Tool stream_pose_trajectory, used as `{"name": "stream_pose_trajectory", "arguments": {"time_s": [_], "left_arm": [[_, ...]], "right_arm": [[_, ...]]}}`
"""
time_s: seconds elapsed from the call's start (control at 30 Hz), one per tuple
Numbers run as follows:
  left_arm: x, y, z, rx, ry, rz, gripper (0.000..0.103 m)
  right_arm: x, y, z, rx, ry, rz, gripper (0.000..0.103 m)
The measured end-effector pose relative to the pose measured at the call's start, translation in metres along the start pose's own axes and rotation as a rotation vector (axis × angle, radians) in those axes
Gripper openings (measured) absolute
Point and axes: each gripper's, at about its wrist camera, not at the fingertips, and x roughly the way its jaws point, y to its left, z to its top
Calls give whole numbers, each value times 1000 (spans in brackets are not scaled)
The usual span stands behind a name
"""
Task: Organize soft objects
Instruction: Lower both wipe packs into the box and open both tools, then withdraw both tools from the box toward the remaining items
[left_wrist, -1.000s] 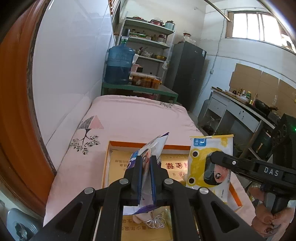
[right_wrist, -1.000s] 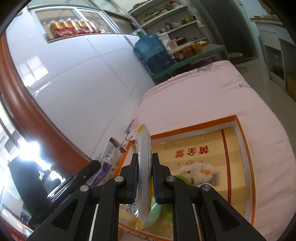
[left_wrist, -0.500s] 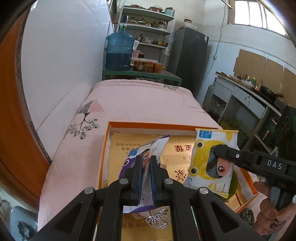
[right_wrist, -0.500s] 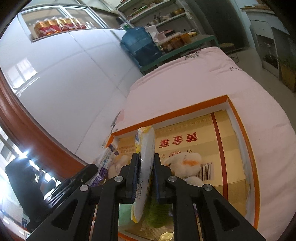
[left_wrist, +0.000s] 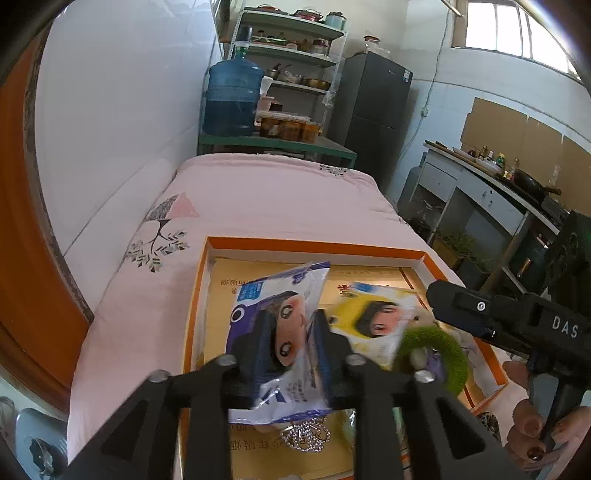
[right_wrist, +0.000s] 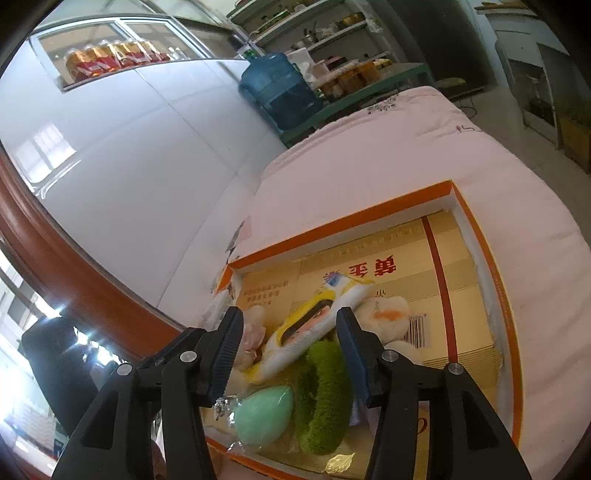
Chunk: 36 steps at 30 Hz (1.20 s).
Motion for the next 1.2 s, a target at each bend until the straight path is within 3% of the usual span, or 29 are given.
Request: {"name": "stream_pose_trajectory", "arguments": {"time_s": [0.07,0.1,0.73,1.2], "left_arm": [[-3,-3,0,11,-9,1,54],[-5,-5,0,16,-15,1,56],[-61,-7,-4,-16,-85,-31,56],[-111,-10,-21,-24,-130,-35,56]], "right_arm": [[-4,2,0,-5,-6,-2,54],[-5,3,0,-8,-8,-3,54],[-38,17,-20,-27,-9,-6,55],[-91,55,-47,-169,-59,-76,55]]}}
